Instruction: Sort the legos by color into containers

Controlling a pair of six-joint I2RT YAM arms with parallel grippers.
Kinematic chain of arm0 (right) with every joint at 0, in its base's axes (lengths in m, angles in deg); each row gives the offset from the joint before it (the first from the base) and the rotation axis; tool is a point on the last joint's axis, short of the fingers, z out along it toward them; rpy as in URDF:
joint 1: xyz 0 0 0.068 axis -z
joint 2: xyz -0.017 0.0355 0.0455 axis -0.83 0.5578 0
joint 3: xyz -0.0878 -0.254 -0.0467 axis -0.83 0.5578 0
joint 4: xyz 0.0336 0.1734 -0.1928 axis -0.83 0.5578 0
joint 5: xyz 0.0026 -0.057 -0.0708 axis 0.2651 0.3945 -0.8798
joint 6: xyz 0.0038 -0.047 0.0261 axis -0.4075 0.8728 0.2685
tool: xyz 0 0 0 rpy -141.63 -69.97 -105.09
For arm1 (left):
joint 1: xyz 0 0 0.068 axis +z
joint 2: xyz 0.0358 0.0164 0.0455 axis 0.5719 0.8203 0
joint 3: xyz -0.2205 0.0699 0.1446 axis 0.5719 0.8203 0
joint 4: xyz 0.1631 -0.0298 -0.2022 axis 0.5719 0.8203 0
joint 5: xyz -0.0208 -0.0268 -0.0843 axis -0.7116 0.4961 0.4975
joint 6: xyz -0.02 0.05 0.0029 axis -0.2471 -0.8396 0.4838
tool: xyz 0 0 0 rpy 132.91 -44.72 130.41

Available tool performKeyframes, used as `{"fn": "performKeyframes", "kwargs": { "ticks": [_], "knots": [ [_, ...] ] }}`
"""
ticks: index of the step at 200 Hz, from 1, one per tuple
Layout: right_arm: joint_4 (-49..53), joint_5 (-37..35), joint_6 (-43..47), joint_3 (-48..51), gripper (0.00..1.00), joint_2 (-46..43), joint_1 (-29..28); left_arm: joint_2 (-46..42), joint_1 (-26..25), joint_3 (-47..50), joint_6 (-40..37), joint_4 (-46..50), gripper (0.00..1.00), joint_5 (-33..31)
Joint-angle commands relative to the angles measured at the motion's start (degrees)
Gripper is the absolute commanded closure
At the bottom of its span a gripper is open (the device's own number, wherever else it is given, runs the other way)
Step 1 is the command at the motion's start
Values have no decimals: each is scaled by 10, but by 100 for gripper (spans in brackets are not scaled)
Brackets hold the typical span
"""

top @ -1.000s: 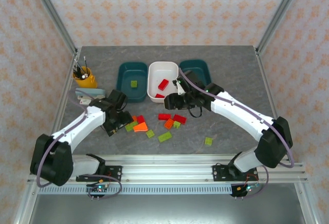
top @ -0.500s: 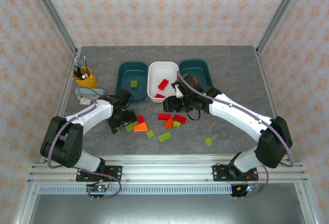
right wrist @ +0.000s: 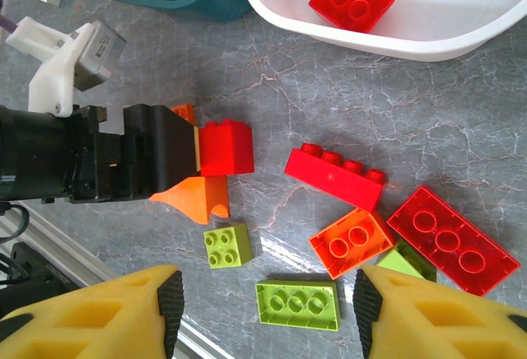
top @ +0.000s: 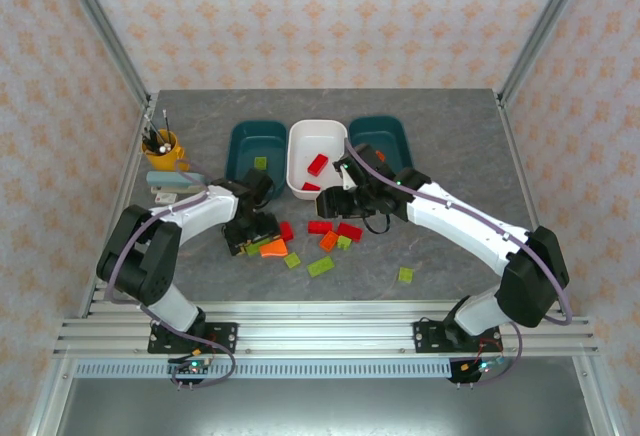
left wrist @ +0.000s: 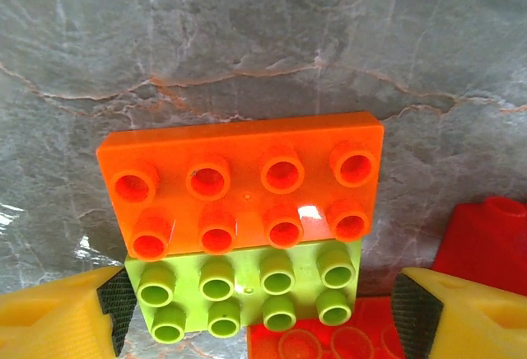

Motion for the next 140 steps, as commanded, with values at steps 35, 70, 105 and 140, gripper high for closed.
{"fn": "performKeyframes", "kwargs": {
  "ticks": [35, 70, 105, 140],
  "knots": [
    [-9, 6, 2, -3, 41, -3, -4, -7, -4, 14, -4, 10, 19, -28],
    [-10, 10, 0, -12, 41, 3, -3, 15, -4, 25, -6, -17, 20, -23],
    [-12, 24, 3, -19, 41, 4, -4, 21, -4, 38, -9, -41, 28, -33],
    [-10, 25, 0, -17, 41, 3, -3, -2, -5, 62, -3, -62, 40, -33]
  ]
}}
